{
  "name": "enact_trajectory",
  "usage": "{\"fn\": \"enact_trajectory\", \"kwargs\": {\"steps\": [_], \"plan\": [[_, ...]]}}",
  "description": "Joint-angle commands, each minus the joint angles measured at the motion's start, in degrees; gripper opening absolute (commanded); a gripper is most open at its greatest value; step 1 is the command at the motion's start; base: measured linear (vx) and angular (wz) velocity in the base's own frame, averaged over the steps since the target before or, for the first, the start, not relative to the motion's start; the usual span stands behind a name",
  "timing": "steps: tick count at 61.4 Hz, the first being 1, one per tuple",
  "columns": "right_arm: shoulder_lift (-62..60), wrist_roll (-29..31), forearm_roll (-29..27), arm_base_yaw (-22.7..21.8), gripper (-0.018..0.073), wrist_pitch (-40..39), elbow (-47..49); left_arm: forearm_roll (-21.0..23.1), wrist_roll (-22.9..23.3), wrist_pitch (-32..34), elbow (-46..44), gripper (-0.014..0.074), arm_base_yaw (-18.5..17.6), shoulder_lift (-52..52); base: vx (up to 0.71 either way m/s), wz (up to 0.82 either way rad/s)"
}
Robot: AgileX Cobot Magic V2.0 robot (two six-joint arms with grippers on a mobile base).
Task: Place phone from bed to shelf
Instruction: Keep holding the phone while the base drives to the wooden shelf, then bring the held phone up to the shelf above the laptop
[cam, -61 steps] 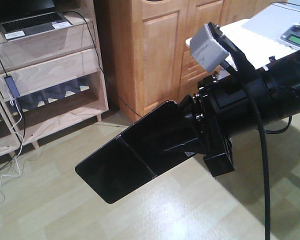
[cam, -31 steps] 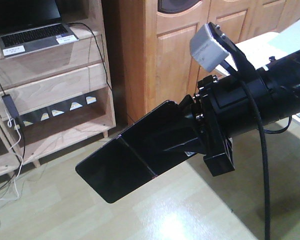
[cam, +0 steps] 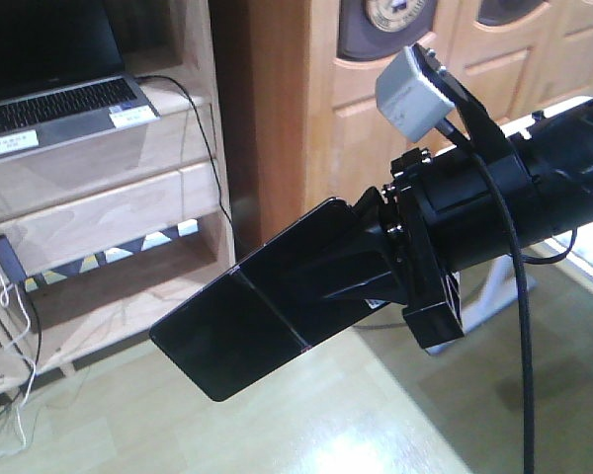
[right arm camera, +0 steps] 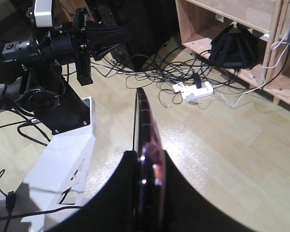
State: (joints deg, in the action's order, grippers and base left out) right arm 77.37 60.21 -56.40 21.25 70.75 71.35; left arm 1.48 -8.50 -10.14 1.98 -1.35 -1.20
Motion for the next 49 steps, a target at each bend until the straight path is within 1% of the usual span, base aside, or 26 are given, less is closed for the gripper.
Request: {"fn": "enact_trajectory", "kwargs": {"steps": [1, 24, 49], "plan": [[-1.9, 0.0, -4.4, -0.1, -0.0003, 2.8, 1.4, 0.5, 0.3, 4.1, -1.3, 0.0001, 0.1, -0.3, 0.32, 0.1], [-1.9, 0.0, -4.4, -0.1, -0.0003, 2.8, 1.4, 0.5, 0.3, 4.1, -1.3, 0.0001, 0.1, -0.3, 0.31, 0.2], [-1.9, 0.0, -4.3, -0.1, -0.0003, 2.8, 1.4, 0.5, 0.3, 4.1, -1.3, 0.0001, 0.1, -0.3, 0.29, 0.33]]}}
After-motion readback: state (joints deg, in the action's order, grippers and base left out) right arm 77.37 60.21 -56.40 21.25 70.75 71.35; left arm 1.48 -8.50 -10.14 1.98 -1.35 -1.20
